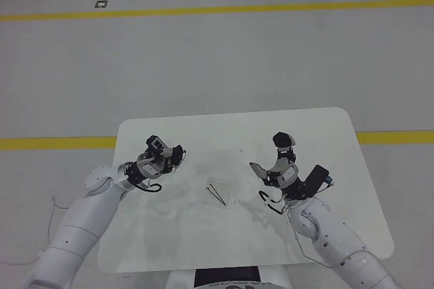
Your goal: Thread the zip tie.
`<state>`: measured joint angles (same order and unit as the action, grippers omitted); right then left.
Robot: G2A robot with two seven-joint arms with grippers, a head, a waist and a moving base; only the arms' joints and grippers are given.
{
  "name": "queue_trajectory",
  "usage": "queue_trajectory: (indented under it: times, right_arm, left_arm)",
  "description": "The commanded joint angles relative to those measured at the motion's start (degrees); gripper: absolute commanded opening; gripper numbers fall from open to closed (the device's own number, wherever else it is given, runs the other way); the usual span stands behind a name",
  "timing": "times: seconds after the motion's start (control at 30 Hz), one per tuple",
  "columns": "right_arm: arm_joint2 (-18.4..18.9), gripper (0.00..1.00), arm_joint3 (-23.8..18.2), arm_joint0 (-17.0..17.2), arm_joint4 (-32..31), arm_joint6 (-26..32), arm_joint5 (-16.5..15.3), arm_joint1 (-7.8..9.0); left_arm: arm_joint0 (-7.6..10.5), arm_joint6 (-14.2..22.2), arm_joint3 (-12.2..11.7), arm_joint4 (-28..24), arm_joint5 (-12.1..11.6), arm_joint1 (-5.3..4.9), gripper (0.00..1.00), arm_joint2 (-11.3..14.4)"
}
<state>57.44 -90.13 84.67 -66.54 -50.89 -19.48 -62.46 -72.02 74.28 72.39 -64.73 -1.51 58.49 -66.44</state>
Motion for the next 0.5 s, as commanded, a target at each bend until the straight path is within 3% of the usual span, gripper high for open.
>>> queue_trajectory:
  times: [0.0,0.27,0.37,0.47]
  right_arm:
    - [0.0,1.0,0.0,0.0,0.0,0.0,0.0,0.0]
    - [0.0,1.0,0.0,0.0,0.0,0.0,0.0,0.0]
    - [0.0,1.0,0.0,0.0,0.0,0.0,0.0,0.0]
    - [0.0,1.0,0.0,0.0,0.0,0.0,0.0,0.0]
  left_arm:
    - [0.0,0.0,0.0,0.0,0.0,0.0,0.0,0.0]
    - [0.0,0.0,0.0,0.0,0.0,0.0,0.0,0.0]
    - [-0.49,-2.12,1.78,1.77,-0.58,-0.1,0.0,-0.2]
    - [-1.8,-4.78,3.32,6.24,-2.89,-0.63,0.0,-1.64]
